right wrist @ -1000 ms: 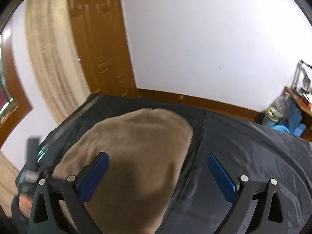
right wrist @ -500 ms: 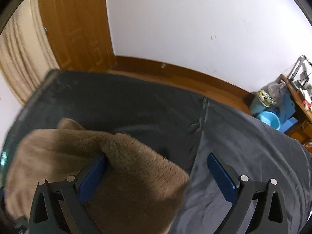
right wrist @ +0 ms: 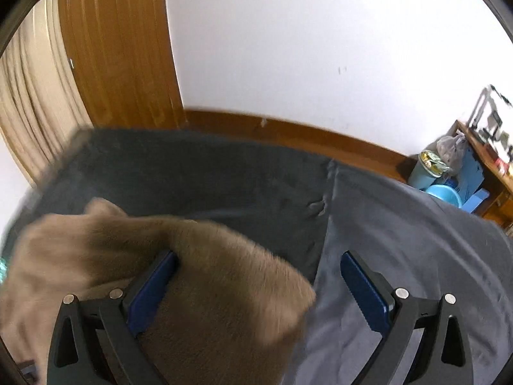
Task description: Fold clothes
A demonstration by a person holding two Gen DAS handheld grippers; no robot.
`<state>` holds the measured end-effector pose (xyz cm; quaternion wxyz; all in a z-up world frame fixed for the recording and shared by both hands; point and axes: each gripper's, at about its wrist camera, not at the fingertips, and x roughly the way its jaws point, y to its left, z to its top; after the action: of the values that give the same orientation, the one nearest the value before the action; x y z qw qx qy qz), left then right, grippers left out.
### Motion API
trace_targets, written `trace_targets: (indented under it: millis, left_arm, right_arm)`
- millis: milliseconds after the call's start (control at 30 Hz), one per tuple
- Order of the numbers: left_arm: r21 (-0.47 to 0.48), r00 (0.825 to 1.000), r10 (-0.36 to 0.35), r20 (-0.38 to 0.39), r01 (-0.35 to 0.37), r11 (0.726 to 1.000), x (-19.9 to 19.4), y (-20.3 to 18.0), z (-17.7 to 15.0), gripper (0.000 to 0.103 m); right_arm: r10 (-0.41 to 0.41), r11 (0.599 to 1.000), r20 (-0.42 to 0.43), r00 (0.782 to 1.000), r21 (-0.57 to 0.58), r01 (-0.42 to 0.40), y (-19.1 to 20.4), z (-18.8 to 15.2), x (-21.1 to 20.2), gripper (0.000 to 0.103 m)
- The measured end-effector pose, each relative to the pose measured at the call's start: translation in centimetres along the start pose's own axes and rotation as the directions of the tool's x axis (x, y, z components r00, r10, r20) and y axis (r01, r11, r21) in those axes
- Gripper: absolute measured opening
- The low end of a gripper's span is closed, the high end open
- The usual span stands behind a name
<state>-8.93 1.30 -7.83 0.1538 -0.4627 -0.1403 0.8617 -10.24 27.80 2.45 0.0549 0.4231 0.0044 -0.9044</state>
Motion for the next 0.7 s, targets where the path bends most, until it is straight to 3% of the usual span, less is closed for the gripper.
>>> trace_targets:
  millis: [133,300,400,500,700]
  left_arm:
    - [-0.01,1.0,0.001,0.011,0.0,1.0,-1.4,0.7,0.0,0.103]
    - [-0.036,0.999,-0.003,0.034,0.004,0.999,-2.4,1.2,0.1,0.103]
    - [-0.042,0.999,0.017,0.029,-0.016,0.999,-2.0,1.3,0.2,0.103]
    - [-0.045,1.0,0.015,0.011,-0.015,0.999,-2.0,2.0,-0.3,0.103]
    - [-0.02,1.0,0.022,-0.012,-0.022,1.0,-1.0,1.8,-0.3,0.103]
  right_arm:
    - [0.175,0.984,0.094,0.98,0.01,-0.176,0.7,-2.6,-6.3,0.102]
    - [0.374,0.918,0.096,0.922,-0.179,-0.354,5.2,-8.3,-11.6,0.102]
    - [0.416,0.879,0.065,0.907,-0.285,-0.383,7.5,-11.3,-12.7,0.102]
    - [0.328,0.9,0.041,0.944,-0.317,-0.299,8.3,-12.7,-11.7,0.102]
    - [0.213,0.907,0.052,0.976,-0.382,-0.178,9.1,-14.5,-10.2,0.103]
